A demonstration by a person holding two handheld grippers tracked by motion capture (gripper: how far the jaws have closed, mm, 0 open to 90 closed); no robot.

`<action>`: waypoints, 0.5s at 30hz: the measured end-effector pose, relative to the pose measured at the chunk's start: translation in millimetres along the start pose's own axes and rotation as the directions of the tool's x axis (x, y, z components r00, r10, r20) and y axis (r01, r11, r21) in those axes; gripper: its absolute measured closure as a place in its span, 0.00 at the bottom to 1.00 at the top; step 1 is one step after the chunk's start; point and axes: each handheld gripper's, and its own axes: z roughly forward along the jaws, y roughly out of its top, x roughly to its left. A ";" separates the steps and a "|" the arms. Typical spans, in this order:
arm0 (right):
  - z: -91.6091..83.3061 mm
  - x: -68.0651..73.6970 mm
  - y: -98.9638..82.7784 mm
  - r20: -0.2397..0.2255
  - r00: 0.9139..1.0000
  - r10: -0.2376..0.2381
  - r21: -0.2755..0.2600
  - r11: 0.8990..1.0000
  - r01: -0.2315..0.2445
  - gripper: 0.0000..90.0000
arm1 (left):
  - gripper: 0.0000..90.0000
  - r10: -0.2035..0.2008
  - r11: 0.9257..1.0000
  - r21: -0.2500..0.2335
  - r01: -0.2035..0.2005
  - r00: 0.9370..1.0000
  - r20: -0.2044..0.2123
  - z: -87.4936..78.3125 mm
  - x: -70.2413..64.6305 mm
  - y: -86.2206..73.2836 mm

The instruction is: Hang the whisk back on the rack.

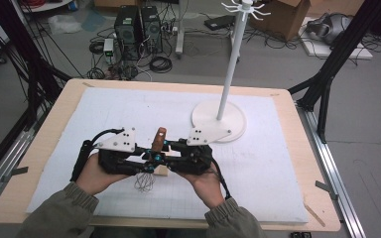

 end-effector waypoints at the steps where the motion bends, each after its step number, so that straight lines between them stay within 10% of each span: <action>1: 1.0 -0.1 -0.9 0.003 1.000 -0.002 0.002 1.000 0.002 0.77 | 0.82 -0.001 1.000 -0.006 0.001 1.000 -0.003 0.1 -0.3 0.5; 15: 2.0 -1.3 -1.8 0.000 1.000 0.010 0.013 1.000 -0.010 0.80 | 0.81 -0.007 1.000 -0.019 0.007 1.000 0.009 1.8 1.1 -1.7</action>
